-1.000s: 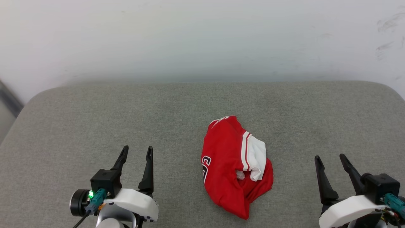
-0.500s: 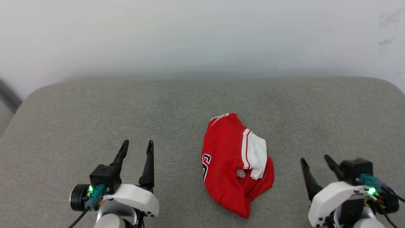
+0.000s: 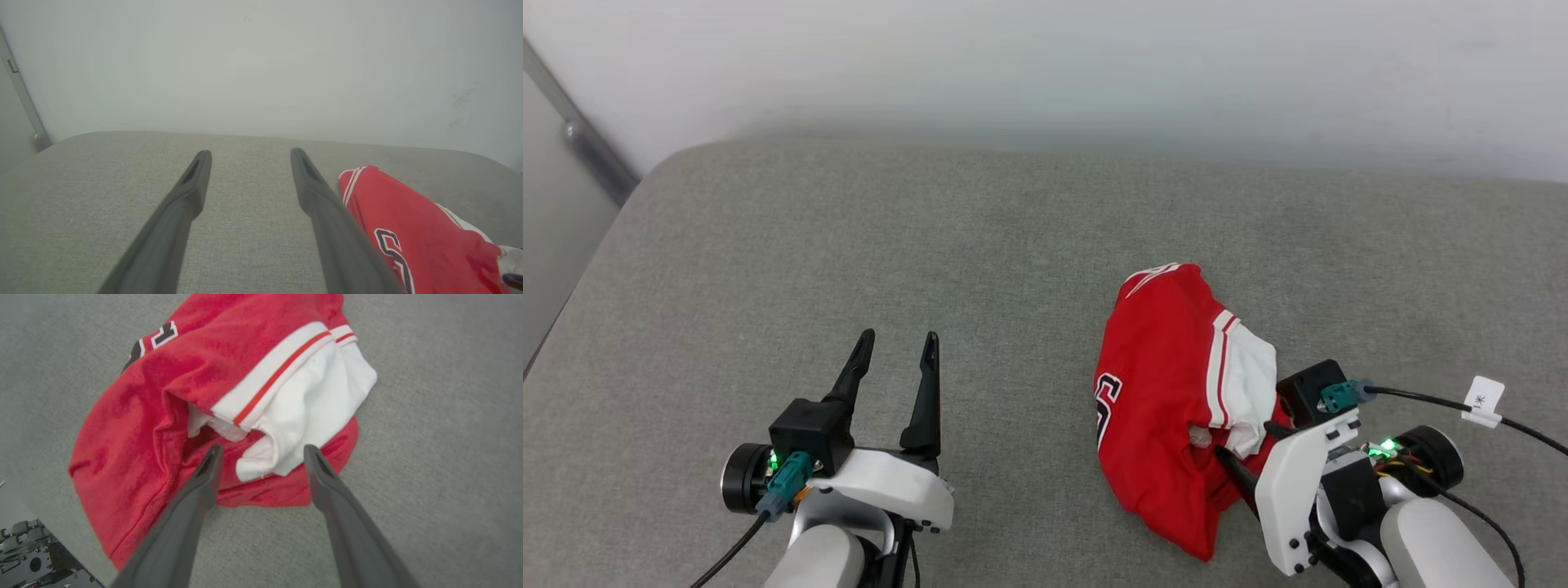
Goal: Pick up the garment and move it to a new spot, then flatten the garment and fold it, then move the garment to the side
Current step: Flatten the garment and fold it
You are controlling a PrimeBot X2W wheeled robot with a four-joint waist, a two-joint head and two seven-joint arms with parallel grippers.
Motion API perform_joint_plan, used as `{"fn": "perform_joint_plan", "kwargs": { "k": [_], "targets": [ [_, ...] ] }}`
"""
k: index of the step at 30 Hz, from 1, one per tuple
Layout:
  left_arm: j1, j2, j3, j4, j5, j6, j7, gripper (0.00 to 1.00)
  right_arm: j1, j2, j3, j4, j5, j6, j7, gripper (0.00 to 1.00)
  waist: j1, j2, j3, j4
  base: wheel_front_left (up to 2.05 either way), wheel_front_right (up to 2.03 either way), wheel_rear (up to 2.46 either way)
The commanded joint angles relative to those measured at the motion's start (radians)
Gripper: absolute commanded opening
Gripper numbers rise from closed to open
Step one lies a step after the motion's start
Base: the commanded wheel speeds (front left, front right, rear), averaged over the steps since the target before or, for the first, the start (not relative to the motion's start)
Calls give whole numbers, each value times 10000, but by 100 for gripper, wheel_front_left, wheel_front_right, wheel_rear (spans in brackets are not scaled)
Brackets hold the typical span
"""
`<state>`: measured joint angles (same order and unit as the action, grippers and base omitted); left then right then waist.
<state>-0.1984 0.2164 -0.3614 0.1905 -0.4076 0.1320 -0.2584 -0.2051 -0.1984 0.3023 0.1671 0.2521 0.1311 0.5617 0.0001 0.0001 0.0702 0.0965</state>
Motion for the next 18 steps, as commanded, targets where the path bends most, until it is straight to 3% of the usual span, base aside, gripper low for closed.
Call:
{"fn": "perform_joint_plan", "kwargs": {
  "k": [1, 2, 3, 4, 5, 12, 18],
  "targets": [
    [-149, -38, 9, 19, 31, -46, -43, 100, -269, -132, 98, 205, 40, -7, 41, 100, -1, -1, 241, 212, 0, 0, 0],
    [-165, -52, 15, 29, 36, -73, -53, 100, -399, -143, 83, 334, 68, -8, -2, 100, -1, -1, 295, 243, 0, 0, 0],
    [-180, -76, 16, 40, 53, -84, -59, 100, -492, -159, 75, 541, 63, -7, 81, 69, -1, -1, 337, 265, 0, 0, 0],
    [-190, -103, 23, 67, 68, -94, -63, 100, -592, -190, 98, 678, 28, -7, 65, 26, -1, -1, 356, 284, 0, 0, 0],
    [-204, -121, 35, 91, 85, -98, -64, 100, -731, -221, 49, 768, -35, -7, -14, 0, -1, -1, 373, 298, 0, 0, 0],
    [-149, -255, 150, 187, -54, -214, -82, 100, -1352, -590, -122, 656, -532, -8, -342, 0, -1, -1, 370, 157, 0, 0, 0],
    [-35, -276, 364, 72, -8, -317, -66, 100, -1599, -1030, -896, -415, -1158, -7, -563, 0, -1, -1, 212, -220, 0, 0, 0]
  ]
}}
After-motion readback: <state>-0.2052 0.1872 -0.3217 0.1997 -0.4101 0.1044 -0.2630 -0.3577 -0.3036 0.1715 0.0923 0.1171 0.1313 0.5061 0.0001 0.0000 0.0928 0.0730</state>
